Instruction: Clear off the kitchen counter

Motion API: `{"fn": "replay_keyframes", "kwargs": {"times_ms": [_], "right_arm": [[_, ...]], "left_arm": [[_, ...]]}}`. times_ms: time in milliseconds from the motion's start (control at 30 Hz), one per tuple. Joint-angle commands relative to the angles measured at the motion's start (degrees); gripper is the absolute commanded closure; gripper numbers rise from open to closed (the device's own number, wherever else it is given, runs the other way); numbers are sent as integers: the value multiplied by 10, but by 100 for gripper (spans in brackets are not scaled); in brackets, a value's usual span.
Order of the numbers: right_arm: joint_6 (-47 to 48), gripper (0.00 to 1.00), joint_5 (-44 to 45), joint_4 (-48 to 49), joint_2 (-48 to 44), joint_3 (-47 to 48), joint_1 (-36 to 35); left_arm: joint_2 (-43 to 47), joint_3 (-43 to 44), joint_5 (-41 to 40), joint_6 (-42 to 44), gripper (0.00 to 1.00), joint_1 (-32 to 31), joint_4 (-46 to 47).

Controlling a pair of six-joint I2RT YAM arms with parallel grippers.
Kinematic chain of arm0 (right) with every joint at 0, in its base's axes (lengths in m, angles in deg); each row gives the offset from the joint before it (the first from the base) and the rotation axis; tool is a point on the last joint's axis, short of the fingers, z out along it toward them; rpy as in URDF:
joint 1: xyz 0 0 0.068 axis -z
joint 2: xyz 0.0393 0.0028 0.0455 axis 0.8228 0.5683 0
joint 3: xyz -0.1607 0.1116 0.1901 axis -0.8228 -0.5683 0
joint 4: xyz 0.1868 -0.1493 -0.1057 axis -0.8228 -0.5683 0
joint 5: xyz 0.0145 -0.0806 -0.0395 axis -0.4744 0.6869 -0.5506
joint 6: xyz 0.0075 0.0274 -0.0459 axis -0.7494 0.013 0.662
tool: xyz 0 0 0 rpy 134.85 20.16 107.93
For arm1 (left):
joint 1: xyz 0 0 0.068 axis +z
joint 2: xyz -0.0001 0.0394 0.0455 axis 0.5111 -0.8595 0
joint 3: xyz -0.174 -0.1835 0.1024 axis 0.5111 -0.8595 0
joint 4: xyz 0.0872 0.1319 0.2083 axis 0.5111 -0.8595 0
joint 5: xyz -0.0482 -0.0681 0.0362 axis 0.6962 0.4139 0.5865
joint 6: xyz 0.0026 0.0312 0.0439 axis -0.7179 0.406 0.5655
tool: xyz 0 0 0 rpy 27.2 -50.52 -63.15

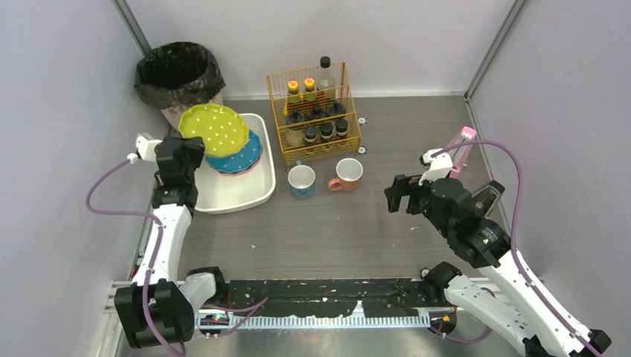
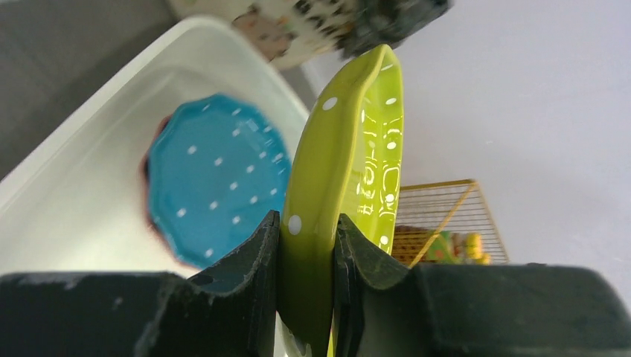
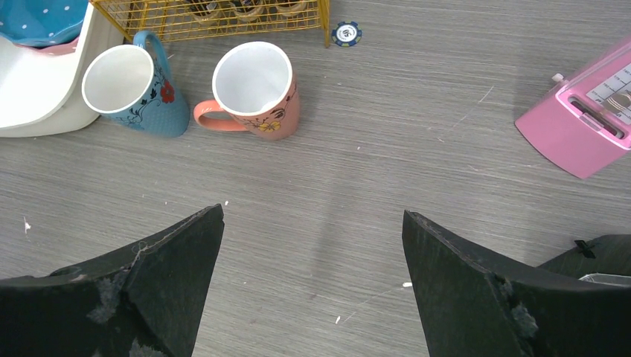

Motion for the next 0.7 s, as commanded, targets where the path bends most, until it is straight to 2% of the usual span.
{"fn": "replay_keyframes", "kwargs": {"times_ms": [0,233,600,667], "right_arm": [[5,5,-2,7,1,-4,2],[-4,5,-1,4,-2,-5,3],[-13,5,4,1,0,-3,2],[-13,5,4,0,3,-2,2]], "left_arm": [[10,-33,-1,-66,100,0,120],[-80,-42,0,-83,100,-1,159],[-237,21,12,-88,100,0,178],[-257,34,24,-87,94,0,181]]}}
